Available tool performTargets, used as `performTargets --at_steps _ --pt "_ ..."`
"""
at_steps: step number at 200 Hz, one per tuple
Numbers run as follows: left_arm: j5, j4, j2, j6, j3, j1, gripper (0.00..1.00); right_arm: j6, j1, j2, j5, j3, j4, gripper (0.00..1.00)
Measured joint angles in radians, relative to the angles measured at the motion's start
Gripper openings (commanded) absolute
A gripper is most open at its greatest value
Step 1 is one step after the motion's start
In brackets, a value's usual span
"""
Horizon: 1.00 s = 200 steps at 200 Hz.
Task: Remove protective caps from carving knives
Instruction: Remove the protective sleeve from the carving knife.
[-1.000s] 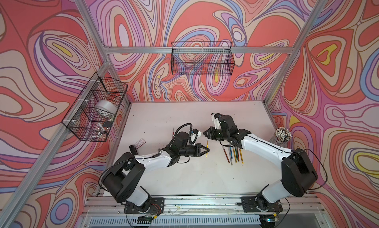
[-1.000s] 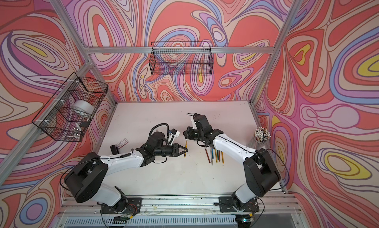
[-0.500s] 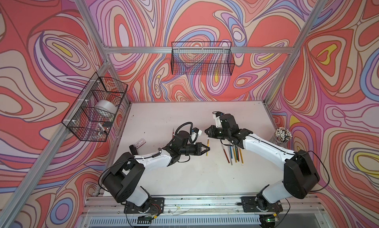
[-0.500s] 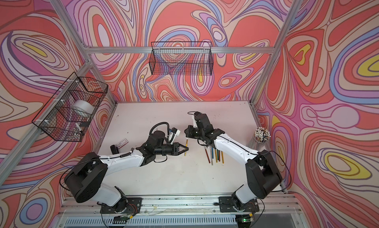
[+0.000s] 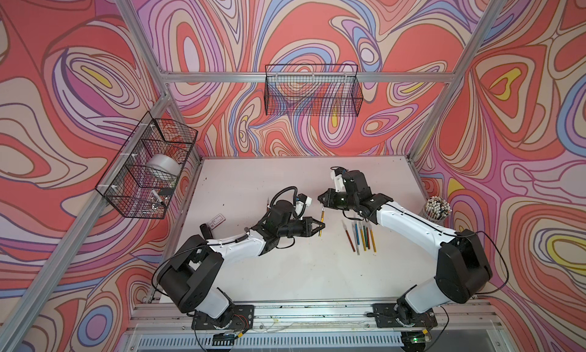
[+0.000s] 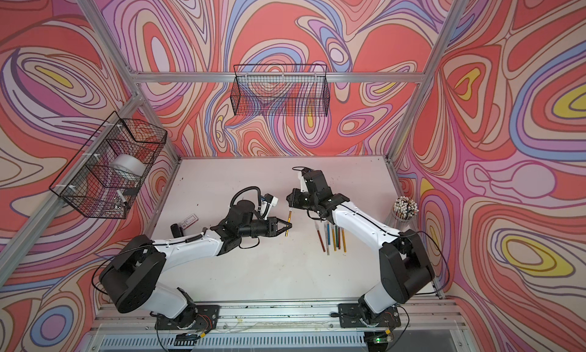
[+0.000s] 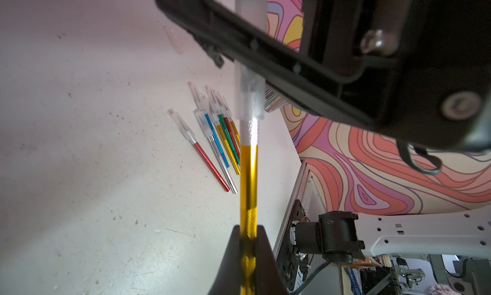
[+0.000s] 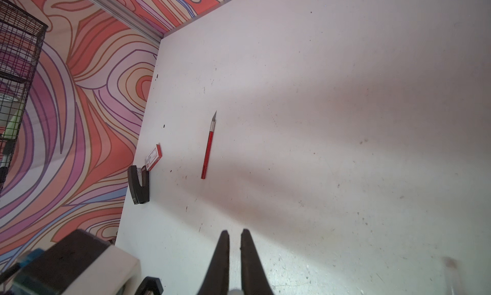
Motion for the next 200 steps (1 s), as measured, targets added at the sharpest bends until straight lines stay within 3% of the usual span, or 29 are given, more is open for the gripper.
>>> performTargets --at_steps 182,200 --pt "-0.055 0.094 0.045 -0.063 0.016 -0.009 0.0 0.001 -0.051 0.042 -0.024 0.046 0.001 0.07" --pt "-0.008 0.08 0.045 -0.063 -0.004 -0.028 0.0 0.0 -0.087 0.053 0.034 0.069 0.067 0.07"
